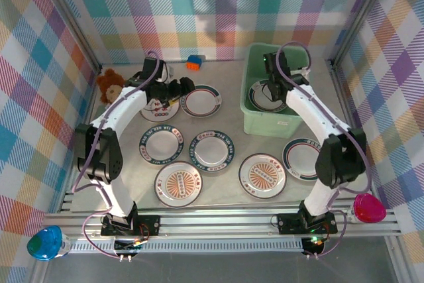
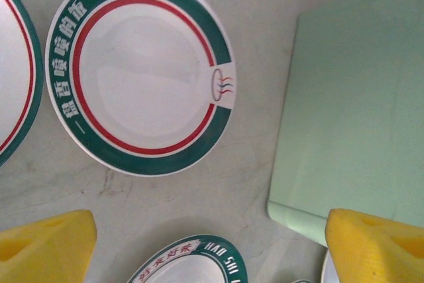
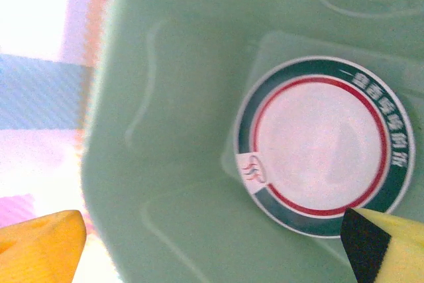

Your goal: Place the plates into the plastic bin on the countertop

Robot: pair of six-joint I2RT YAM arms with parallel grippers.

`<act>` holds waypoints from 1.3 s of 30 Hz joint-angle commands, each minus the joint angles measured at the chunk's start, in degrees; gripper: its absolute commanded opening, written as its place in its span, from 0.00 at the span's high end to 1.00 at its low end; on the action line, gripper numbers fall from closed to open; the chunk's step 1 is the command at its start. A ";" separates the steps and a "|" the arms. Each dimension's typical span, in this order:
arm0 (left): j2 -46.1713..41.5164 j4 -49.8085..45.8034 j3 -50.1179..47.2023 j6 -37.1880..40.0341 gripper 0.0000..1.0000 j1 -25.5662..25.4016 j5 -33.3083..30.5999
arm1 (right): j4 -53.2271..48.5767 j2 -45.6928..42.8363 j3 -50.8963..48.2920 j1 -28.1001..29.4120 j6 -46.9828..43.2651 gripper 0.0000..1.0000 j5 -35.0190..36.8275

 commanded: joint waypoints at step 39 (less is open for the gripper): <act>21.04 4.65 5.11 -9.63 0.44 -4.39 -10.73 | 1.87 -38.41 -32.18 -6.01 -24.95 0.19 -4.66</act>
